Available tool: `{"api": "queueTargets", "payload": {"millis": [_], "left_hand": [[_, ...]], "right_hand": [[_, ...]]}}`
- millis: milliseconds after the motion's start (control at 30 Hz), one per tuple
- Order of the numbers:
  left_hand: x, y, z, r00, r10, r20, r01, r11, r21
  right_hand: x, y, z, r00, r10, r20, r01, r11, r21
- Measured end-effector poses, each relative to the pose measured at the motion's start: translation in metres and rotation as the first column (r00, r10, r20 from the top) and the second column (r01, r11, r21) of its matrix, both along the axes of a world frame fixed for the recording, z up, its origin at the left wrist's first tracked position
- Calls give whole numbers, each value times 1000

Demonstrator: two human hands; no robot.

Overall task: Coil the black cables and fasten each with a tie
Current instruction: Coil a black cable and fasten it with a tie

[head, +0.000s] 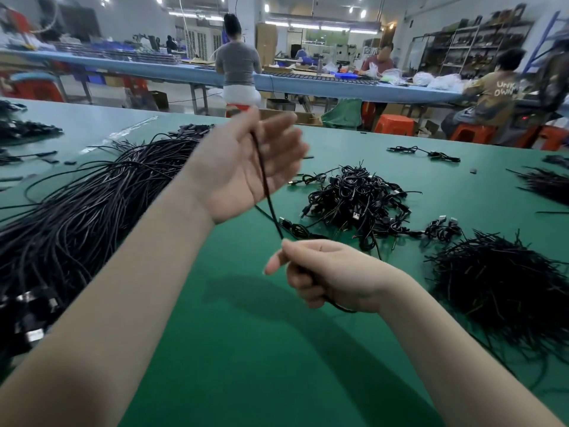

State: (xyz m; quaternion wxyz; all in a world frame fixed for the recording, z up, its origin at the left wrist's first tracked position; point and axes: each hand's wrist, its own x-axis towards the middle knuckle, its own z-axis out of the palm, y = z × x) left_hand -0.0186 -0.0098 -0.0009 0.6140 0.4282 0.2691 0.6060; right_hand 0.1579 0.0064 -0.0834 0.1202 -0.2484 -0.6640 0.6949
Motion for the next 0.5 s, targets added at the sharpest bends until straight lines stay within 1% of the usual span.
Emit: {"api": "queueTargets", "payload": {"millis": [33,67,100,133,167,200,233,267,300,333,367,400,433,467,500], "left_hand": [[-9,-4,5,992,-81,97,79,997,23],[-17,-8,8,967,-206,152,201,978,46],[-24,-10,9,919,-361,159,354,932,72],[-29,-12,7,867,-490,92,484,871,84],[-32,-13,3,825,-562,-54,565,823,61],[-31,-13,-1,767,-588,-258,606,795,-11],[-28,-12,-8,664,-592,-456,612,781,-123],[-21,-10,-13,546,-585,-600,567,785,-249],[-13,-8,-17,472,-558,-682,476,813,-336],[-6,-5,-20,480,-509,-714,379,855,-354],[1,0,-22,573,-419,-704,283,908,-310],[7,3,-21,730,-292,-618,181,955,-237],[11,4,-19,851,-145,-504,64,983,-173],[12,5,-17,927,-17,-376,-37,990,-134],[10,6,-12,963,98,-252,-128,986,-106]], "right_hand": [[2,2,-1,999,-19,34,18,999,28],[4,4,-1,996,-80,37,78,996,50],[7,7,2,986,-168,9,167,984,54],[10,11,6,966,-256,-39,257,965,45],[14,14,12,943,-321,-90,325,945,39],[18,17,19,923,-362,-134,370,928,43],[21,17,28,908,-384,-169,398,916,56],[23,15,35,898,-396,-194,416,906,78],[23,13,41,890,-405,-207,434,893,117],[22,8,46,885,-414,-215,453,873,182],[20,2,50,881,-415,-226,465,847,256],[16,-3,52,880,-406,-246,469,825,315],[14,-8,53,883,-385,-270,461,818,343],[11,-12,52,894,-345,-287,431,836,340],[10,-14,50,916,-279,-287,366,876,314]]}}
